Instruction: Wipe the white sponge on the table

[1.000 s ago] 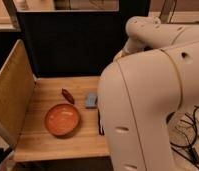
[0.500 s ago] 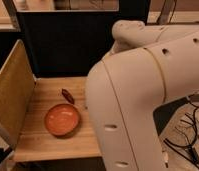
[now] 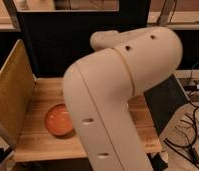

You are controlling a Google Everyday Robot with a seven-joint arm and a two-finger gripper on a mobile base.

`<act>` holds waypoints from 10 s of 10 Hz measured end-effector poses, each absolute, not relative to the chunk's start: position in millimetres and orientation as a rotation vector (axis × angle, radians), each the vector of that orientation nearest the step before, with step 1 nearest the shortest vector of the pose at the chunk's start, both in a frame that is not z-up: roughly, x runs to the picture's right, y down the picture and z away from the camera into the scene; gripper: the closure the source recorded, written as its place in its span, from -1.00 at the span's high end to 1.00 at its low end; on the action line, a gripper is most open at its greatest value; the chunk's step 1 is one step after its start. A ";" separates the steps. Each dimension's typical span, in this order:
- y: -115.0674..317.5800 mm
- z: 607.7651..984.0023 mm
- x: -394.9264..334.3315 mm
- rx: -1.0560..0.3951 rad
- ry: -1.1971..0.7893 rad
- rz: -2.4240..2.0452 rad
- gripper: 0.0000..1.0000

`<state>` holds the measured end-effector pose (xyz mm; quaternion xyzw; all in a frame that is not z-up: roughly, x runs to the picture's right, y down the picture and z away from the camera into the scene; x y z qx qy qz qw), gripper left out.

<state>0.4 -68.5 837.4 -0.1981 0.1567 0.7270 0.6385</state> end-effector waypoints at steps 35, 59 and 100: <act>61.3 943.1 -37.3 -0.856 0.523 1.623 0.60; 66.0 962.1 -46.8 -0.745 0.402 1.612 -0.08; 63.8 971.0 27.3 -0.623 0.668 1.632 -1.00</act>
